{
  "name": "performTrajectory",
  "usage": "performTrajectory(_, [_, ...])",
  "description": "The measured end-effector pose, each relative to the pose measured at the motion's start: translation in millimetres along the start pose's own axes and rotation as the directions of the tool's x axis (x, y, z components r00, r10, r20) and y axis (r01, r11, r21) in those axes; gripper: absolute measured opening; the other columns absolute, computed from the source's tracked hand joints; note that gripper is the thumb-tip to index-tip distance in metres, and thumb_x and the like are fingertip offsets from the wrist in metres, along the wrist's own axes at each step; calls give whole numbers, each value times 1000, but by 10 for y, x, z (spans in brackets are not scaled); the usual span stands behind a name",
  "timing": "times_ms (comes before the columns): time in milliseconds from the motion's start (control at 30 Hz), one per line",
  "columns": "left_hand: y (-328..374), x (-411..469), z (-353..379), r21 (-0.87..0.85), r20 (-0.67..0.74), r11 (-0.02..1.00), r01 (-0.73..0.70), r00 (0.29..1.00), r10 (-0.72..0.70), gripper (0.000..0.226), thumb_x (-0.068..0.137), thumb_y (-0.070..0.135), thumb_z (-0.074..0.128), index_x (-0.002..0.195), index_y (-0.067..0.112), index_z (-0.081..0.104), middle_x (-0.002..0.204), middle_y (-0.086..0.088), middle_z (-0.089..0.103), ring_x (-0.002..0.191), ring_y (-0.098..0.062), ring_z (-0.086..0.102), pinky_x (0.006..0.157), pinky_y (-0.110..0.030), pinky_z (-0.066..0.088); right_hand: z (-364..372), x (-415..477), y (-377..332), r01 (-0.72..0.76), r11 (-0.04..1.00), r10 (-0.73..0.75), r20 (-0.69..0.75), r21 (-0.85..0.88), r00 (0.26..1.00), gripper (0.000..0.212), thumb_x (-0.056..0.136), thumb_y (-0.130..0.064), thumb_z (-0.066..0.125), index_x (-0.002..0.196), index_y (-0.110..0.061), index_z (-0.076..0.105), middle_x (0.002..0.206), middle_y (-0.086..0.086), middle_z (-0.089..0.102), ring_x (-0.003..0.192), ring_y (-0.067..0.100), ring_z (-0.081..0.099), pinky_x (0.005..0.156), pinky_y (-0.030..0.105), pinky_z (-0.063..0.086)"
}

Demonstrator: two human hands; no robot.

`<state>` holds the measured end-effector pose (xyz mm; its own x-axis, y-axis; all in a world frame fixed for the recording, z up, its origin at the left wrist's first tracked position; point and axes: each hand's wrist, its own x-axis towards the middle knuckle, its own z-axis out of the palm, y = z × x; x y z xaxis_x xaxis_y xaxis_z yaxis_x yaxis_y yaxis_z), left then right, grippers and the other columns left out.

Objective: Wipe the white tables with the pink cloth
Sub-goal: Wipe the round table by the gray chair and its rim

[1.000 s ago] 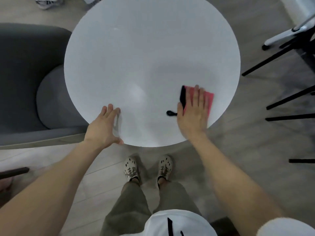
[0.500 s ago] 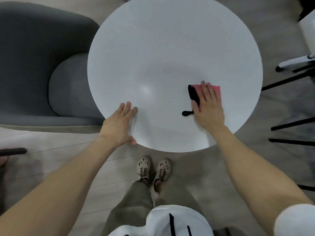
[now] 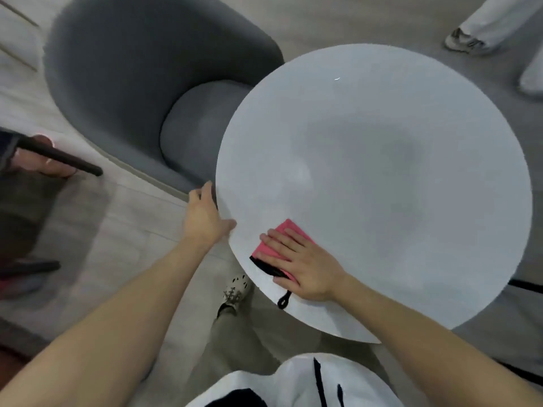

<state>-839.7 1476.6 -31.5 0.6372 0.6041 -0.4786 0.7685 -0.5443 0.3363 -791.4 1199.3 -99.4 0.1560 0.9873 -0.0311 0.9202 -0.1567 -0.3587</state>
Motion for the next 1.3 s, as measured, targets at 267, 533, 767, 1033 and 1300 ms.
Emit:
performTrajectory(267, [-139,42,169,-380,178,883,274,959,-221,52,97,6,80,142,28,68,82,5,73,65,-14,73,61,-31,64,-714,1115,1764,-48,990,43,-42,-135,998,65,112,-50,40,172,-31,21,180,2,18,168,23,8,136,49,7])
performTrajectory(533, [-189,-39,188,-427,187,870,247,965,-182,68,97,11,81,152,46,59,94,5,80,85,-32,78,72,-43,68,-402,1493,877,281,949,-271,85,-144,959,63,113,-50,37,171,-29,27,180,5,19,168,29,11,135,53,6])
performTrajectory(767, [-294,98,275,-282,140,945,164,982,-129,82,89,23,88,144,63,43,99,25,69,83,-6,71,73,-32,60,-954,2413,1970,-233,961,218,-109,-148,970,62,111,-43,38,170,-31,27,178,7,24,166,29,15,135,51,3])
performTrajectory(1033, [-291,252,171,-335,239,934,124,970,-44,113,72,9,97,143,63,28,92,22,70,75,-6,71,69,-38,62,-893,2421,1762,454,867,-411,219,-204,885,63,115,-49,38,173,-31,20,181,0,11,168,22,3,136,50,5])
performTrajectory(1300, [-144,373,30,-195,323,976,100,946,-33,92,71,11,101,126,34,31,104,5,69,85,-21,71,75,-49,63,-831,2663,1417,-215,955,200,-90,-203,976,63,112,-50,35,170,-28,29,180,8,18,168,31,9,135,55,6])
